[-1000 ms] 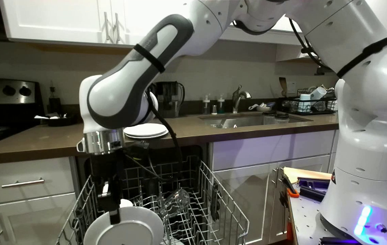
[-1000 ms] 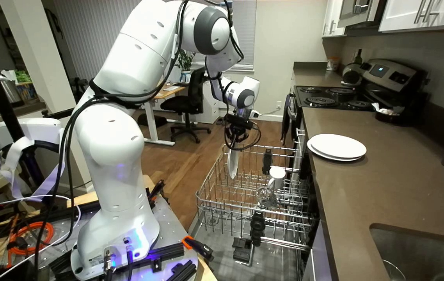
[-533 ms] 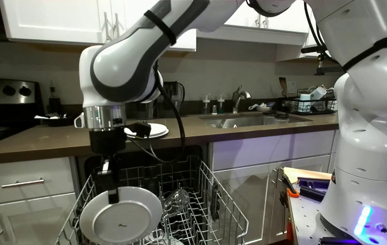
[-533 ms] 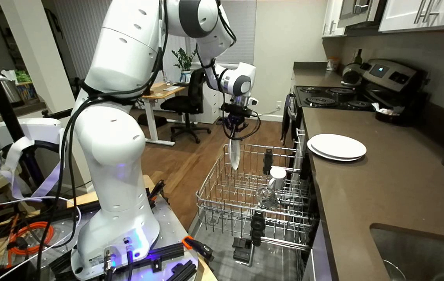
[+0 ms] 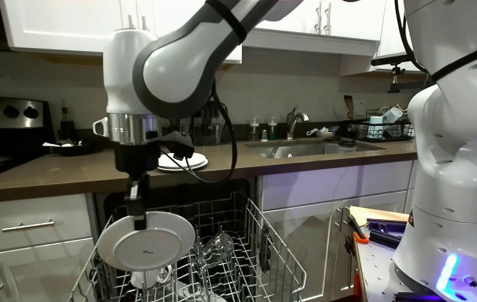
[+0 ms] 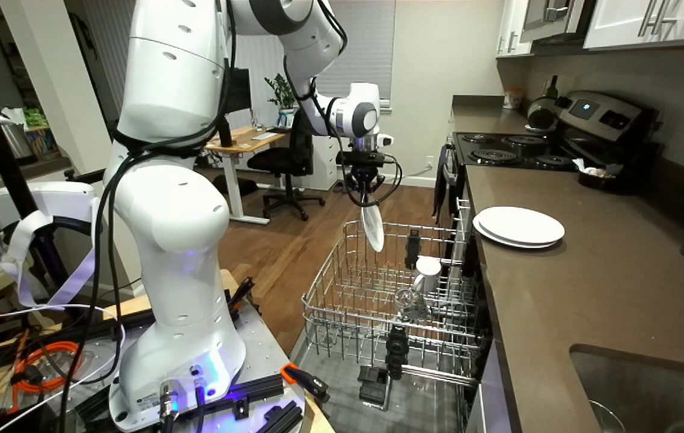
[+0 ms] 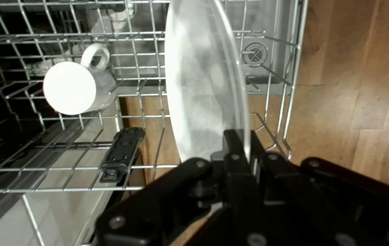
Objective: Remove the plate from the dishwasher and put it on the top of the white plate
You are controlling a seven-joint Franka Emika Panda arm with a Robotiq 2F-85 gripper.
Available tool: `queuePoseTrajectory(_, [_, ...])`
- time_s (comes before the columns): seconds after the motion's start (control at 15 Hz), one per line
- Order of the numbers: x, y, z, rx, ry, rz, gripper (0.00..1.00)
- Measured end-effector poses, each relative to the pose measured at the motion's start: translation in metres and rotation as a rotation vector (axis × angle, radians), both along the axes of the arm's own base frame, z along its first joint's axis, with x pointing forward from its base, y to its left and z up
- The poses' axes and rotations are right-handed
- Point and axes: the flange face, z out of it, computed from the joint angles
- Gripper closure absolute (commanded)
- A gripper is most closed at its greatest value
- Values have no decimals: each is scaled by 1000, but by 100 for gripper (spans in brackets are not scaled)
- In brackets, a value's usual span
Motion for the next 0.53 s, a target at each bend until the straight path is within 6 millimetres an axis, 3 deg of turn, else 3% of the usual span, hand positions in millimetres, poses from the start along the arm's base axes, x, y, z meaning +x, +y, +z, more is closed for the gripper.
queuePoseTrajectory(0.53, [7,-4,27,-156,-201,-10,98])
